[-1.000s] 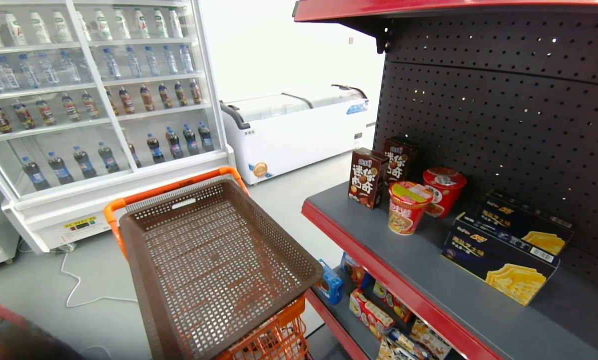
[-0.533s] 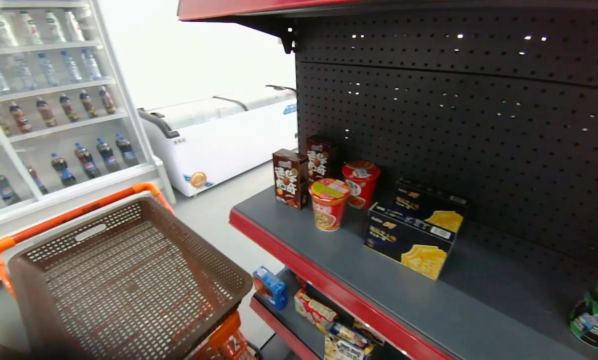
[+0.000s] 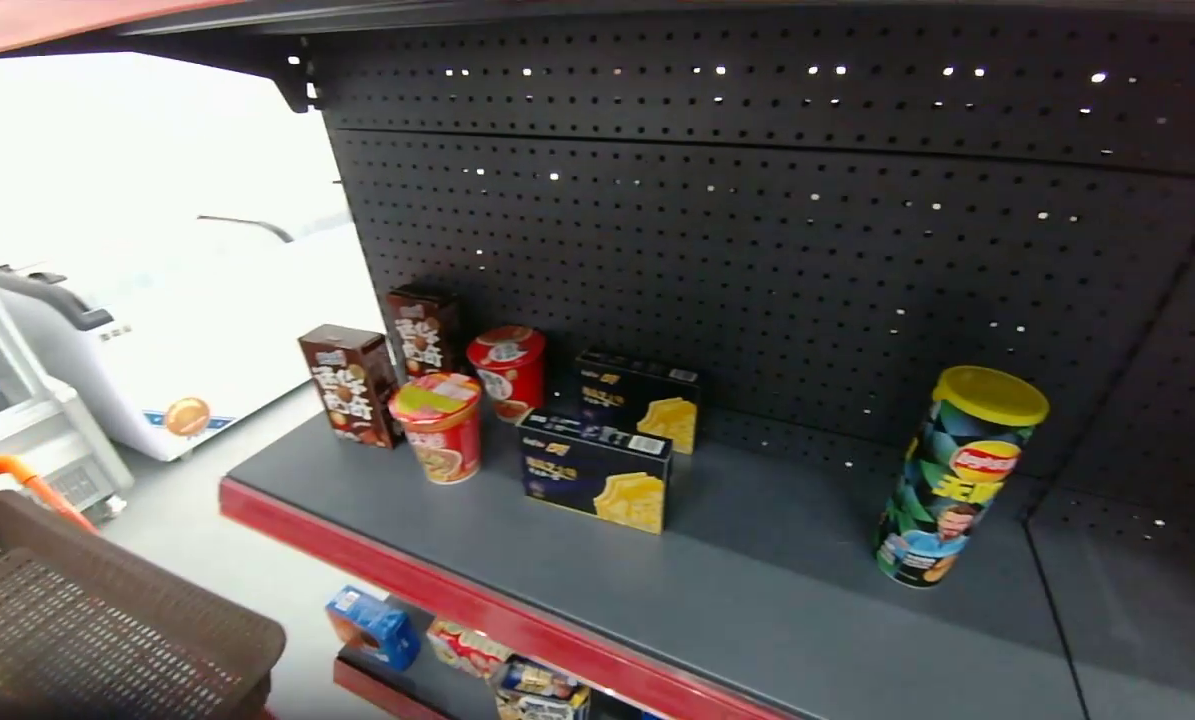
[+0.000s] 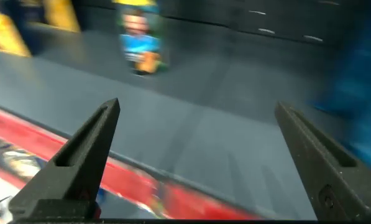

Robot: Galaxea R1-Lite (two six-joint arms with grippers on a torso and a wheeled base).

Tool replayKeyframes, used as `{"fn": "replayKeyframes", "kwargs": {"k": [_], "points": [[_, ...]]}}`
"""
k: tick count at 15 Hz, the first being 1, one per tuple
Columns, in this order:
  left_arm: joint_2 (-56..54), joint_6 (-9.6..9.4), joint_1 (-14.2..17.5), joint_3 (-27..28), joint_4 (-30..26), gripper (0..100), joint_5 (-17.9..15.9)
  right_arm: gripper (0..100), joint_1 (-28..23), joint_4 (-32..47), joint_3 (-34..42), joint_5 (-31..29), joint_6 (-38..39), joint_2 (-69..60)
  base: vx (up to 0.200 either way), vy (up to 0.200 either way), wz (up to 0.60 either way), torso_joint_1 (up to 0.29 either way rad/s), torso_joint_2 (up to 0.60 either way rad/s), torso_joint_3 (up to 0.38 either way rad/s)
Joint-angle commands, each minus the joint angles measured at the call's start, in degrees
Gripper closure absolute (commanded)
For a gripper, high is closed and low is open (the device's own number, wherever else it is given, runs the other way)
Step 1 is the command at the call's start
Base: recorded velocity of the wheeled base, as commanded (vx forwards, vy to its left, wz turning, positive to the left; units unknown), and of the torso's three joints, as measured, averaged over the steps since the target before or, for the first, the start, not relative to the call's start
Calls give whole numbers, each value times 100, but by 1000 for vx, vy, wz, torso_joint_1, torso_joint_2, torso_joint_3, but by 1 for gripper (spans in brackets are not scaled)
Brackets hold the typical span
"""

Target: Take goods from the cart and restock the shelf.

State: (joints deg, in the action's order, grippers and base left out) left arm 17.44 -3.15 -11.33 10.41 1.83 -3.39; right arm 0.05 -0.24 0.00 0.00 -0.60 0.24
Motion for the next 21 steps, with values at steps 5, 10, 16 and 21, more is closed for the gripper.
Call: {"fn": "replayKeyframes", "kwargs": {"k": [5, 10, 16, 21], "points": [[31, -2, -1, -48, 2, 100, -4, 0, 4, -2, 0, 0, -2, 2, 0, 0, -600, 3, 4, 1], [22, -19, -1, 31, 19, 100, -4, 0, 4, -2, 0, 0, -19, 11, 0, 0, -120, 0, 0, 0], [31, -28, 201, 1086, -684, 100, 664, 0, -22, 7, -9, -290, -81, 151, 0, 0, 0, 0, 0, 0], [-470, -318, 412, 1402, -1607, 100, 1042, 0, 953, -55, -1802, 967, 499, 2551, 0, 0, 0, 0, 0, 0]]}}
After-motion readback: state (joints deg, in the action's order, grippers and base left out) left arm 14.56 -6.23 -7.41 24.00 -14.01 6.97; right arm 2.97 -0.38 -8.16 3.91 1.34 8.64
